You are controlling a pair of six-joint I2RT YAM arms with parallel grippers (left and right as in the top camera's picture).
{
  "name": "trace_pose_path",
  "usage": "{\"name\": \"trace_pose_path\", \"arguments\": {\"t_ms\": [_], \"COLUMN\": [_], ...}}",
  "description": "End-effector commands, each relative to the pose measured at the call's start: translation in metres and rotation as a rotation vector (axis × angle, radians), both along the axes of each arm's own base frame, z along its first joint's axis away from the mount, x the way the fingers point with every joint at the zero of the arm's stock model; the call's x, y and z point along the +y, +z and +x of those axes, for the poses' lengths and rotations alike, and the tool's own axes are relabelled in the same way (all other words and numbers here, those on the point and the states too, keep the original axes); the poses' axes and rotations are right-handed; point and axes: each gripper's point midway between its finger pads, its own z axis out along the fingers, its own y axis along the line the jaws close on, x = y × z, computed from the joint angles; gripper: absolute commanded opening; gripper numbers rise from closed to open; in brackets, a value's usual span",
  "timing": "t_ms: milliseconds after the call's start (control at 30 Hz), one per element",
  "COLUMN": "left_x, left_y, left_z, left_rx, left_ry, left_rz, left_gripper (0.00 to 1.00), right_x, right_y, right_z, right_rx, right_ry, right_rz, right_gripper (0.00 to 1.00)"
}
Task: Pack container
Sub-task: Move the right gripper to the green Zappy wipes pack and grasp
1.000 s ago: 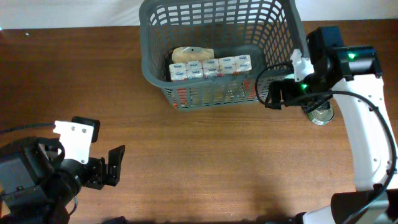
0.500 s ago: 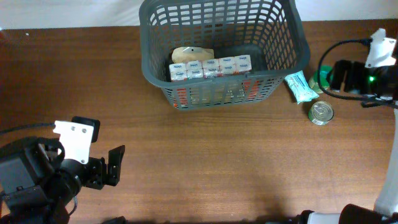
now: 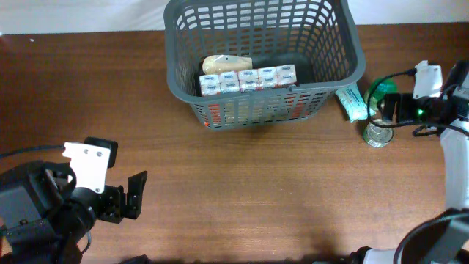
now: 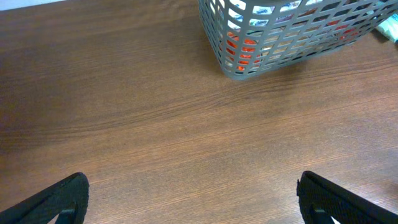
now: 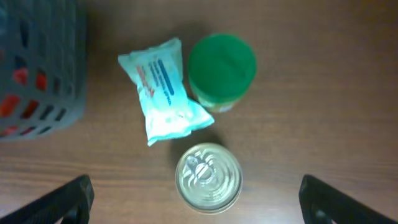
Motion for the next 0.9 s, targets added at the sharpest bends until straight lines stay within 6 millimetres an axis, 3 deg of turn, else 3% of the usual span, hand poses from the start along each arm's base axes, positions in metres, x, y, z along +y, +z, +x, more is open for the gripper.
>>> {"name": "trace_pose_path", "arguments": {"t_ms": [0,367,533,867], "left_x": [0.001,0.001,0.001,0.001], "left_y": [-0.001,-0.001,-0.001,-0.001], "left_z": [0.0,0.0,0.0,0.0], "left_rx": [0.004,0.005,0.005,0.005], "left_ry": [0.007,0.008,0.007,0.007], "left_rz": [-0.003,-0.003,-0.003,-0.003], "left_gripper": [0.99,0.99,0.99,0.99], "right_x": [0.021,0.066,0.062,0.047], "right_y": [-0.029,-0.091,-0.123,-0.158], "right_z": [0.005,0.035,0.042,0.057], "right_rx": [0.019,0.063,0.119,0.127], "right_ry": [0.099,0.303,0.29,0.257], "right_rz": [0.039,-0.01,-0.07,-0.13], "right_gripper": [0.99,0.99,0.99,1.0]}}
